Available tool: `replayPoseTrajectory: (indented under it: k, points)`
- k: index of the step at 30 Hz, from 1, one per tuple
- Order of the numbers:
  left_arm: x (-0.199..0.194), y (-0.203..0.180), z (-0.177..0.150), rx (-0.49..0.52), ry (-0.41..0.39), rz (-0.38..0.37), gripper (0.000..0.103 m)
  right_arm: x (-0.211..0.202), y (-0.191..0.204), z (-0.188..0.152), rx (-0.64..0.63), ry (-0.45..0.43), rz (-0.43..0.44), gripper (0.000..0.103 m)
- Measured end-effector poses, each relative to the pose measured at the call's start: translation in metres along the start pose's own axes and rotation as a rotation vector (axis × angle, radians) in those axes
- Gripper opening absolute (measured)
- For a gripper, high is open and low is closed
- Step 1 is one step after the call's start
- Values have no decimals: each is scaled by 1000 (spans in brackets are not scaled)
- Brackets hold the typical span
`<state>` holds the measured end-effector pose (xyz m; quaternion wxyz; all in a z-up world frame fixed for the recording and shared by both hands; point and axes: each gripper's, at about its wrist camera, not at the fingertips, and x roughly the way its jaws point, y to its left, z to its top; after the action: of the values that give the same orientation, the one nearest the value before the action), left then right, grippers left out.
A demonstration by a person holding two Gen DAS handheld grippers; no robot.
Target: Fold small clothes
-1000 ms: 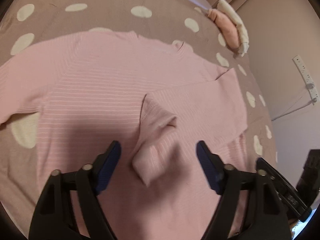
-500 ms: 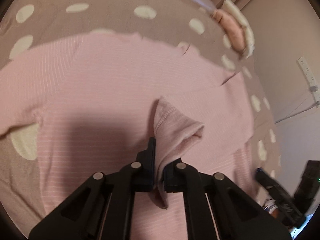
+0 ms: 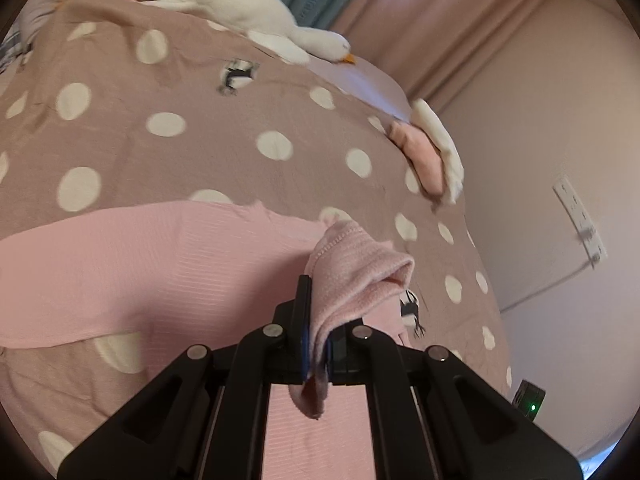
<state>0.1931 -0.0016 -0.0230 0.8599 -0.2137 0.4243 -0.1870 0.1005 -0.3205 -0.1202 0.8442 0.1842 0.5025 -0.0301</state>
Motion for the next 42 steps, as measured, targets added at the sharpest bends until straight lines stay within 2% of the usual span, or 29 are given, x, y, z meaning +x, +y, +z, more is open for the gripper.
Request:
replayPoseTrajectory:
  k: [11,17,25,28,34,38,42]
  points:
    - [-17,47,-5,-71,-13,74,5,6,3,0,5,15,-12,42]
    - [1,85,-21,-127,39,155,5,8,7,-1,-15,19,-19,42]
    - [28,119,-42,-203,120,192,5,14,12,0,-35,30,-24,42]
    - [35,124,-47,-215,130,207,5,18,14,11,-61,26,-61,42]
    - [46,137,-58,-243,150,230,8,26,18,59,-98,-13,-143,42]
    - [47,141,-61,-232,156,245,13,38,23,90,-106,-8,-164,42]
    - [48,148,-66,-293,133,239,13,57,26,107,-89,22,-199,42]
